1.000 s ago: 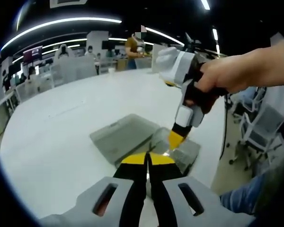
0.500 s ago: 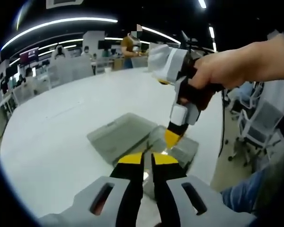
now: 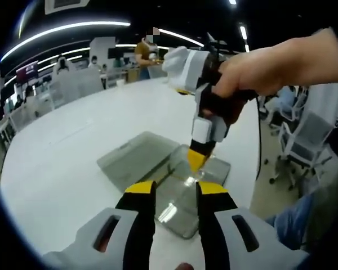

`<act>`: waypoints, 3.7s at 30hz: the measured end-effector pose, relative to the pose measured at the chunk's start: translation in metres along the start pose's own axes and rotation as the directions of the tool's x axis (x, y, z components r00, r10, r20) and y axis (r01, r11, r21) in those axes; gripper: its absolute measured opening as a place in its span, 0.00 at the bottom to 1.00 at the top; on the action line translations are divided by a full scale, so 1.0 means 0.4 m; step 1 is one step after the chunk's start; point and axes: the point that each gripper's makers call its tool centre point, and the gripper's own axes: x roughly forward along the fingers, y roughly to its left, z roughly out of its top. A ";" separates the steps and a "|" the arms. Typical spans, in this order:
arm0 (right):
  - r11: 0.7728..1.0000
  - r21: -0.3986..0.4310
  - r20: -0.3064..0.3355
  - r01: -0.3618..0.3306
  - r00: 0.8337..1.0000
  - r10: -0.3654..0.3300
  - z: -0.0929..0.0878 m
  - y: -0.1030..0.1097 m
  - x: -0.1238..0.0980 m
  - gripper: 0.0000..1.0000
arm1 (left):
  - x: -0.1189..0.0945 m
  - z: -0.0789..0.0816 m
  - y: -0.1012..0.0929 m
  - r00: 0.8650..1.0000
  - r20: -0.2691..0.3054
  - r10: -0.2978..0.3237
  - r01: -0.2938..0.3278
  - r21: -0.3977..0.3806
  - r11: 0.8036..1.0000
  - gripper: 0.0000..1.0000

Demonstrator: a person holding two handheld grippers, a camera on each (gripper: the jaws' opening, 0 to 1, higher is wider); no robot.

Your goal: Insert the divider into the dual guide fixture by aligning both edges with the guide slots and pushing it downward to the bottom, including one-sided entry, uneven engagement, binding, and posture correction.

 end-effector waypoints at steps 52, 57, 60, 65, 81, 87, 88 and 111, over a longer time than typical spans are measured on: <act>0.993 -0.084 -0.026 0.080 0.996 -0.083 0.002 -0.005 0.011 0.00 | 0.001 -0.001 -0.024 1.000 -0.011 -0.021 0.021 0.009 1.000 0.40; 0.992 -0.091 -0.030 0.092 0.995 -0.095 -0.002 -0.004 0.009 0.00 | 0.000 -0.003 -0.027 1.000 -0.014 -0.021 0.021 0.011 1.000 0.41; 0.991 -0.094 -0.034 0.097 0.994 -0.101 -0.001 -0.003 0.011 0.00 | -0.003 -0.002 -0.025 1.000 -0.011 -0.017 0.017 0.007 1.000 0.41; 0.988 -0.104 -0.041 0.110 0.993 -0.115 0.003 -0.002 0.017 0.00 | -0.009 -0.003 -0.024 1.000 -0.008 -0.010 0.010 -0.001 1.000 0.41; 0.982 -0.119 -0.055 0.147 0.986 -0.155 -0.003 -0.002 0.033 0.00 | -0.023 -0.018 -0.018 1.000 -0.011 0.002 -0.003 -0.020 1.000 0.40; 0.977 -0.132 -0.058 0.165 0.983 -0.174 -0.008 -0.002 0.042 0.00 | -0.027 -0.022 -0.018 1.000 -0.011 0.004 -0.004 -0.025 1.000 0.40; 0.977 -0.133 -0.059 0.168 0.982 -0.177 -0.009 -0.003 0.043 0.00 | -0.028 -0.023 -0.017 1.000 -0.012 0.005 -0.005 -0.025 1.000 0.40; 0.981 -0.069 -0.067 0.183 0.980 -0.188 -0.011 -0.011 0.063 0.00 | -0.034 -0.022 -0.003 1.000 -0.013 0.016 -0.016 -0.032 0.999 0.39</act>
